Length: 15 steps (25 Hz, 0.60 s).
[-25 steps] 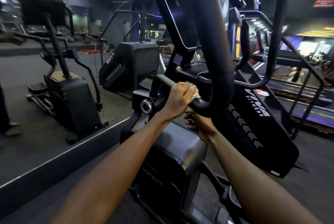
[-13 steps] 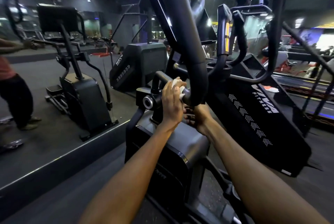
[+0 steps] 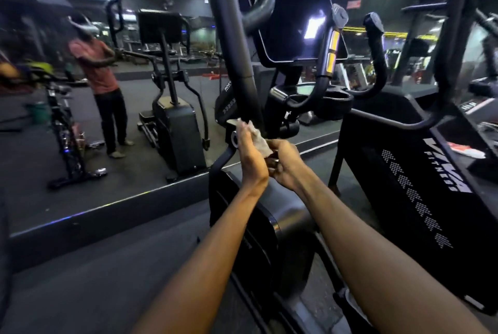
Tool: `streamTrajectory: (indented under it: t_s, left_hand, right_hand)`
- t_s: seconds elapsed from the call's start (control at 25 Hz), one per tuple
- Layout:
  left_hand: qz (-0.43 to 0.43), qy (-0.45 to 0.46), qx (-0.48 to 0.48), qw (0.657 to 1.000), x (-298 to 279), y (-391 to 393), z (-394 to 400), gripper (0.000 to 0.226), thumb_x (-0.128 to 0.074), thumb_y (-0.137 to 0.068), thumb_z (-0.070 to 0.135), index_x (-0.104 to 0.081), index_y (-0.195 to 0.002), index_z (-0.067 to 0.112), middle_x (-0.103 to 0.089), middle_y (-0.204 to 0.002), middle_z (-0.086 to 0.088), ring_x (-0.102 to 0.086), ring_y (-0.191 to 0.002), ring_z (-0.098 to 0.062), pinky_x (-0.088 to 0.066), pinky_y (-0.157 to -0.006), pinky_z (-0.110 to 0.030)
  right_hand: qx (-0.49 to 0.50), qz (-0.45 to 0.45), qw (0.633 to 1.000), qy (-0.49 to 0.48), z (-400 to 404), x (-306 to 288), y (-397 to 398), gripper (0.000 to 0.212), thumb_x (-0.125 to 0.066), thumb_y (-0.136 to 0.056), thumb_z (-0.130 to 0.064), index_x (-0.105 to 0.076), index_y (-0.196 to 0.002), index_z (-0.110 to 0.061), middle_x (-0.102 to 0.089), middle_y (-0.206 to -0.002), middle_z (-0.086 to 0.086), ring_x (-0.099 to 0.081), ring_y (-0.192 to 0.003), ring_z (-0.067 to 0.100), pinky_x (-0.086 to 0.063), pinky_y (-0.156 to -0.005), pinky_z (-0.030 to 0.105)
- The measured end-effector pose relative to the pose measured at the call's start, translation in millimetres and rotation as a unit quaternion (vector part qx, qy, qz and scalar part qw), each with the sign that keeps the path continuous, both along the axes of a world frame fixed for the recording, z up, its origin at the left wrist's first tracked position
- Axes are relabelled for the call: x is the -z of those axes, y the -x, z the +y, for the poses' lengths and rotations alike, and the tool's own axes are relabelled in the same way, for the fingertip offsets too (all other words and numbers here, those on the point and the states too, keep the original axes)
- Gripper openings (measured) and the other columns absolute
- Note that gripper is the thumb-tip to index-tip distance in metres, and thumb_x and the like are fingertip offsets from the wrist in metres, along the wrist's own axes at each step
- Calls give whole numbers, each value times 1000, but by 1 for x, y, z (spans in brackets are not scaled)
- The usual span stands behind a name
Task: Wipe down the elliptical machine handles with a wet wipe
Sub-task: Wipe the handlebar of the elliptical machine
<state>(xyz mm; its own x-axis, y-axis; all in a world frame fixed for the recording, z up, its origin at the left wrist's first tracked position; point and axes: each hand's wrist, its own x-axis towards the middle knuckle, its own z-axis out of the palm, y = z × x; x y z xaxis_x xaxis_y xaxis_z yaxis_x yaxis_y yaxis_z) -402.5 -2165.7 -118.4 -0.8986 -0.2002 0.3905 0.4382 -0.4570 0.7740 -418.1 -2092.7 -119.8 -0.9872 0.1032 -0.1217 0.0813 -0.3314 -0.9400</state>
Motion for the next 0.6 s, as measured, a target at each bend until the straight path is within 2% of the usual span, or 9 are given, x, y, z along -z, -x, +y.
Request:
streamTrajectory:
  t_s: [0.04, 0.08, 0.12, 0.16, 0.24, 0.32, 0.4, 0.52, 0.6]
  left_hand:
    - [5, 13, -20, 1000, 1, -10, 4, 38, -38, -103, 34, -53, -116, 1, -58, -97, -2, -56, -87, -6, -47, -83, -19]
    - [10, 32, -30, 999, 2, -18, 7, 40, -38, -105, 25, -43, -138, 4, -61, -115, -9, -59, -99, -8, -48, -88, -18]
    - [2, 54, -46, 997, 3, -27, 10, 47, -38, -105, 16, -29, -150, 9, -57, -129, -14, -60, -108, -10, -48, -90, -15]
    - [-3, 83, -64, 994, 6, -33, 14, 54, -37, -105, 13, -18, -155, 14, -52, -139, -15, -58, -115, -11, -46, -92, -13]
    - [-18, 140, -90, 986, 16, -42, 18, 56, -33, -106, 15, -11, -157, 20, -46, -148, -10, -54, -126, -13, -43, -95, -10]
    - [-26, 164, -91, 982, 21, -48, 20, 55, -31, -106, 20, -10, -157, 20, -38, -155, -6, -46, -133, -10, -37, -98, -5]
    - [-13, 193, -78, 978, 22, -54, 24, 57, -33, -103, 24, -14, -157, 21, -41, -152, -1, -47, -131, -8, -39, -100, -12]
    - [-14, 274, -56, 960, 20, -66, 29, 50, -44, -100, 22, -34, -150, 22, -58, -132, 4, -56, -122, -17, -44, -96, -25]
    - [-19, 273, -17, 962, 19, -64, 28, 62, -57, -92, 26, -33, -149, 24, -60, -121, 11, -61, -114, -17, -51, -95, -36]
  right_hand:
    - [-34, 11, 999, 25, 1, -1, -7, 16, -54, -86, -19, -68, -81, -11, -58, -61, 2, -51, -49, 12, -40, -46, 23]
    - [-57, 23, 997, 41, 2, -2, -11, 16, -59, -81, -24, -70, -81, -12, -62, -68, 3, -54, -58, 14, -42, -52, 24]
    - [-73, 30, 995, 54, 4, -5, -15, 16, -63, -79, -27, -70, -81, -13, -63, -72, 3, -56, -62, 15, -44, -56, 24]
    - [-81, 35, 994, 66, 6, -8, -18, 15, -64, -80, -26, -68, -77, -12, -62, -71, 3, -57, -59, 14, -46, -54, 23]
    - [-98, 41, 991, 80, 9, -16, -25, 15, -67, -83, -19, -66, -72, -10, -59, -68, 4, -55, -48, 9, -44, -44, 18]
    - [-117, 59, 990, 55, 11, -19, -31, 11, -74, -75, -15, -70, -80, -6, -61, -76, 8, -60, -58, 13, -49, -54, 21]
    - [-130, 71, 989, -15, 18, -22, -38, 8, -76, -76, -13, -73, -81, -7, -63, -75, 9, -58, -65, 17, -45, -61, 27]
    - [-123, 70, 975, -172, 40, -30, -48, 13, -74, -87, -17, -65, -81, -11, -55, -58, 4, -44, -46, 14, -34, -43, 23]
    - [-105, 75, 961, -246, 56, -39, -53, 8, -68, -91, -10, -64, -84, -7, -60, -58, 5, -51, -45, 14, -40, -43, 23]
